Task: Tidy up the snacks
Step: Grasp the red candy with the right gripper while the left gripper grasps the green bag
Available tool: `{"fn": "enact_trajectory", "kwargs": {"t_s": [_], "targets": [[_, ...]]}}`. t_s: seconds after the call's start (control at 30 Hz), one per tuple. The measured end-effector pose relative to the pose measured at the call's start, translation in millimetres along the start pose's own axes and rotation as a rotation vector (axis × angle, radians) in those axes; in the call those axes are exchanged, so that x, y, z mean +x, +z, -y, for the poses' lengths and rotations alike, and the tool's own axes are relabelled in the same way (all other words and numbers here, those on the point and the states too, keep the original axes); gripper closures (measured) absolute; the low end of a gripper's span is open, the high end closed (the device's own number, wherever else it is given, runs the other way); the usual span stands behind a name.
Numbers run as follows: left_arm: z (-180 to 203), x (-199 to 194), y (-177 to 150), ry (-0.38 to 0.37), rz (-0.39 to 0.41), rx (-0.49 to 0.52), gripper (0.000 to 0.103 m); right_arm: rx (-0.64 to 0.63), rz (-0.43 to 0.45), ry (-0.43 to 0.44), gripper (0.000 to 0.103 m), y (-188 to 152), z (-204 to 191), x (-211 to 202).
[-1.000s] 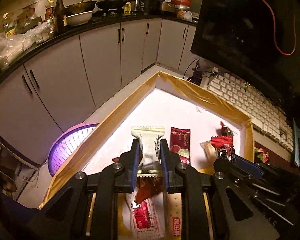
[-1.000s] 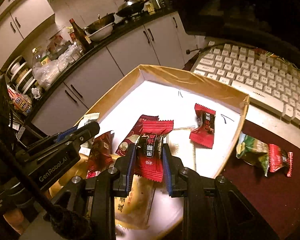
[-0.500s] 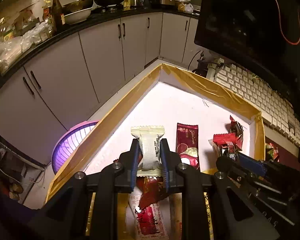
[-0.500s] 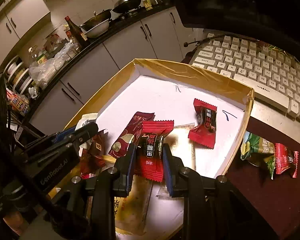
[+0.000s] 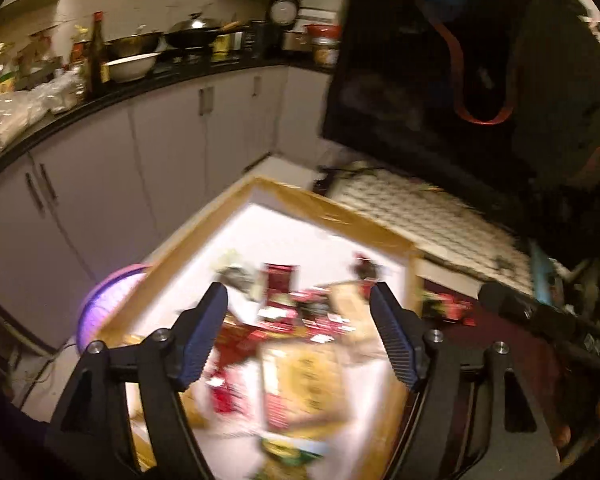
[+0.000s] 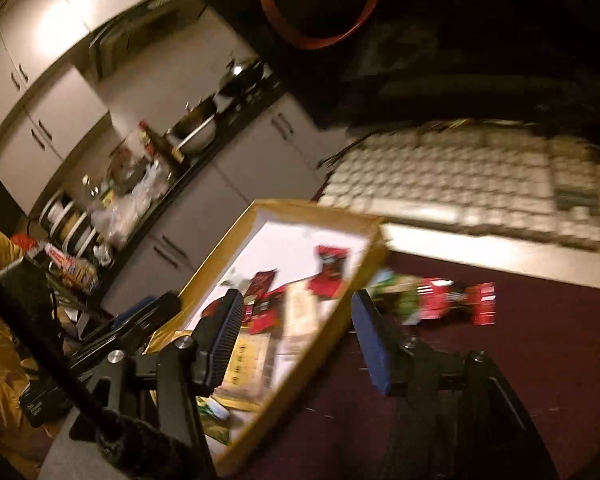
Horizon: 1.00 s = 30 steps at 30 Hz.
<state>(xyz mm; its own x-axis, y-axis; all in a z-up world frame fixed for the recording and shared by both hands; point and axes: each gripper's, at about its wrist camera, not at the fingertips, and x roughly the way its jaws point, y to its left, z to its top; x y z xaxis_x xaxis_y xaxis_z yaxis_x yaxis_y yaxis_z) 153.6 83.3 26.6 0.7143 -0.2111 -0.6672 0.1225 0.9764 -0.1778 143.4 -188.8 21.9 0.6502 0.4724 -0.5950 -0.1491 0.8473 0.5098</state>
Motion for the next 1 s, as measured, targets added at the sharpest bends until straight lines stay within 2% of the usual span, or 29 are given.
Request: {"fn": "enact_trajectory", "kwargs": {"t_s": [0.07,0.13,0.27,0.4,0.47,0.53,0.6,0.83,0.93,1.0], "targets": [[17,-6,-4,-0.046,-0.001,0.015,0.028,0.015,-0.002,-0.04,0.047,4,21,-8],[30,-8,-9,-0.081,-0.009,0.024,0.027,0.033,-0.051,-0.081,0.047,8,39,-1],[51,-3,-17,-0.101,-0.034,0.058,0.026,0.064,-0.119,-0.143,0.047,19,68,25],[59,1,-25,-0.11,-0.066,0.071,0.026,0.064,-0.192,-0.145,0.047,25,73,56],[60,1,-29,-0.112,-0.07,0.069,0.026,0.023,-0.207,-0.178,0.047,30,69,71],[61,2,-32,-0.118,-0.081,0.07,0.026,-0.011,-0.227,-0.175,0.047,32,70,84],[60,1,-36,-0.118,-0.085,0.071,0.026,0.01,-0.248,-0.161,0.047,29,77,86],[54,2,-39,-0.131,-0.09,0.068,0.026,0.044,-0.323,-0.049,0.047,-5,89,58],[52,3,-40,-0.132,-0.093,0.064,0.026,-0.005,-0.332,-0.056,0.047,-16,77,52],[53,4,-40,-0.131,-0.097,0.07,0.026,-0.042,-0.304,-0.091,0.047,-15,70,49]]}}
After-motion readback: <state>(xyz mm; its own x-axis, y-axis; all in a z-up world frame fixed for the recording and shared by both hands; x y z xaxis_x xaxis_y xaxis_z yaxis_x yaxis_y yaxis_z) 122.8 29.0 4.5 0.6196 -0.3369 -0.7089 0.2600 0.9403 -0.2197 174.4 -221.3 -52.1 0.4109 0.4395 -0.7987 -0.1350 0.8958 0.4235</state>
